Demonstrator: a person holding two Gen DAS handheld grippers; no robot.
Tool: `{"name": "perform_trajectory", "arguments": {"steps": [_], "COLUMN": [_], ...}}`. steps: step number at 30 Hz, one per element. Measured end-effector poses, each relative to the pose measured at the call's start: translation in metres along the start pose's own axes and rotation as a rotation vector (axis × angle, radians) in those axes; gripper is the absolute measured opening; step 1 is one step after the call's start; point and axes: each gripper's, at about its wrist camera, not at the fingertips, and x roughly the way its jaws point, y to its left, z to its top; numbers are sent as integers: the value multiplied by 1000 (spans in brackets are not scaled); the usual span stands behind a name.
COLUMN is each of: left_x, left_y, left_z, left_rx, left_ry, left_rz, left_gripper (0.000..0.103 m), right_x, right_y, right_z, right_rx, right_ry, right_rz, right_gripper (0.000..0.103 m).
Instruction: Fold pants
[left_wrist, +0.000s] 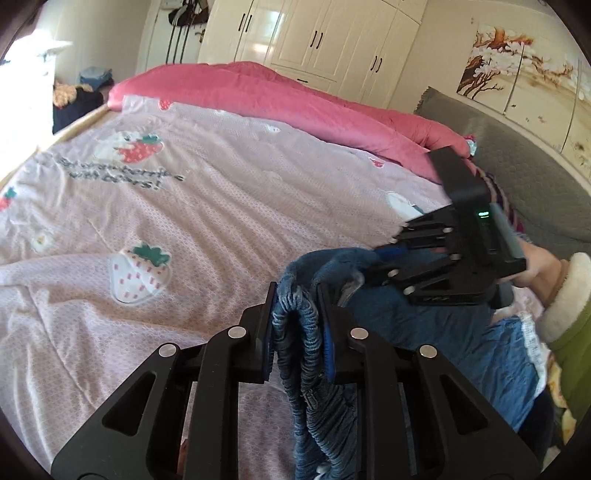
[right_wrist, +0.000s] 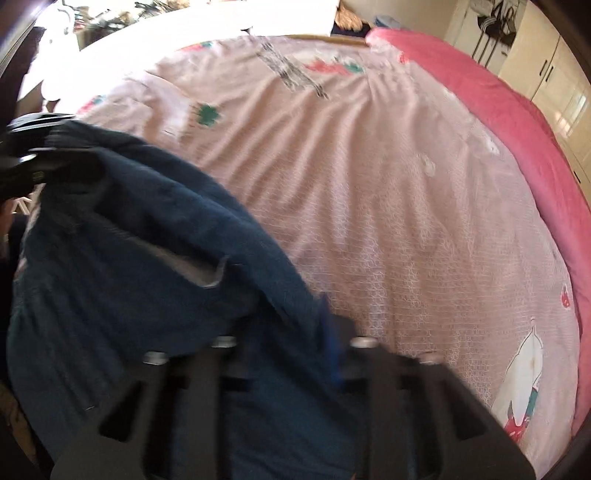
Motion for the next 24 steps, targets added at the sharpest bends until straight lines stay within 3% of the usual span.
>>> {"name": "perform_trajectory", "arguments": {"steps": [7,14,19,24], "left_x": [-13,-45,-83,-110], "left_y": [-5,-31,-56,-70], "left_z": [-4,-18,-46,-89], "left_rx": [24,138,250,265], "left_ry": [-31,-126,-202,-151], "left_rz": [23,41,20,-15], "left_gripper": [14,14,14,15], "right_x": [-66,-136,-164,-159], "right_y": [21,84,135,185], "right_z": [-19,-60,-98,-135], "right_rx": [40,43,64,60], "right_ry": [-156,-282,-310,-271], "right_rz": [-89,-126,-117,-66], "right_gripper": [8,8,8,8]}}
